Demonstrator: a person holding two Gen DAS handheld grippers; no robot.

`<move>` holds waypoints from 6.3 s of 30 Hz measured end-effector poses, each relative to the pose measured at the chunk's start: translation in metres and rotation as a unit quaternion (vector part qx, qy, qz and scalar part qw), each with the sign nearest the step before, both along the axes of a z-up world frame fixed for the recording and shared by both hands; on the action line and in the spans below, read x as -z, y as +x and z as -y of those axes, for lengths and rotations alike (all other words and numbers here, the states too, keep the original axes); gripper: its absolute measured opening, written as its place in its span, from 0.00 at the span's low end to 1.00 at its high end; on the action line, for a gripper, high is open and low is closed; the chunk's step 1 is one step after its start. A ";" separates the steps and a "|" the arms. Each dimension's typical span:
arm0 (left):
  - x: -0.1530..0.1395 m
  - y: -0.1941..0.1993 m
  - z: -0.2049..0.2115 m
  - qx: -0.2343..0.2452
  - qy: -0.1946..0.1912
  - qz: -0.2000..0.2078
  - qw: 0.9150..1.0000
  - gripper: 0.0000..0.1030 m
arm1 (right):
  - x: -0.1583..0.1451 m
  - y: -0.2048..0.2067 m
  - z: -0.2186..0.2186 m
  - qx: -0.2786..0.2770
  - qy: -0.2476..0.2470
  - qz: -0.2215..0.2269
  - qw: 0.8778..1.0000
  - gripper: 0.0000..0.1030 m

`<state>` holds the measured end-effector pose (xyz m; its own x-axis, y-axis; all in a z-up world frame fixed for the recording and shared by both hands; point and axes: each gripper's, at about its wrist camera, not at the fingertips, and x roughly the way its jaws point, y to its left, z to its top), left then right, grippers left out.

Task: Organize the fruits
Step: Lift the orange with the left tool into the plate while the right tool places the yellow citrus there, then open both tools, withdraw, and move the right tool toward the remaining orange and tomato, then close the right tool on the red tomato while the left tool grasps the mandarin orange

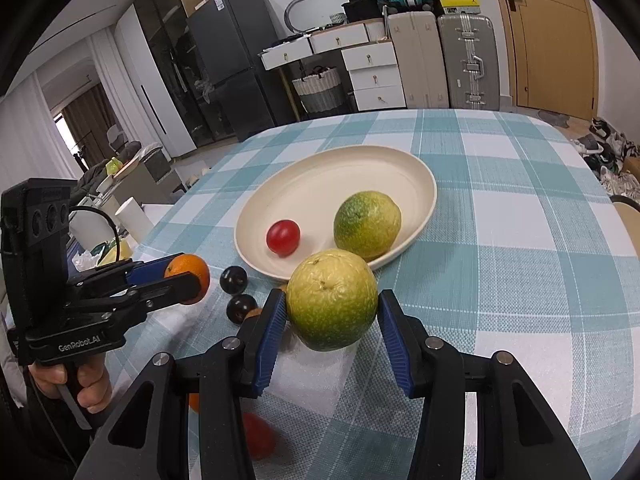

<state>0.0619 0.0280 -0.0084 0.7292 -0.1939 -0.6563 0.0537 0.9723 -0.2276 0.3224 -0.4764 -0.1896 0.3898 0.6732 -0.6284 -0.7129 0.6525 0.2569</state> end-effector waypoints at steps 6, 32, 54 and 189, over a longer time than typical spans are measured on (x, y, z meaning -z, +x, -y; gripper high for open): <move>-0.007 0.011 -0.003 -0.007 0.003 0.011 1.000 0.37 | -0.005 0.001 -0.007 -0.007 0.005 0.006 1.000 0.46; 0.005 0.082 -0.024 -0.045 0.016 0.007 0.999 0.37 | -0.004 0.024 -0.041 -0.015 0.004 -0.004 1.000 0.46; 0.021 0.103 -0.019 -0.040 0.027 -0.008 0.999 0.37 | 0.004 0.045 -0.050 0.006 -0.024 0.005 1.000 0.46; 0.019 -0.038 0.045 0.027 0.081 -0.032 0.996 0.99 | 0.030 -0.087 -0.005 -0.138 -0.103 0.012 0.985 0.30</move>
<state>0.0237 -0.0173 -0.0277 0.6768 -0.1191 -0.7265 0.0964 0.9927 -0.0729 0.2354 -0.4718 -0.2192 0.2256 0.6144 -0.7561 -0.8745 0.4697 0.1207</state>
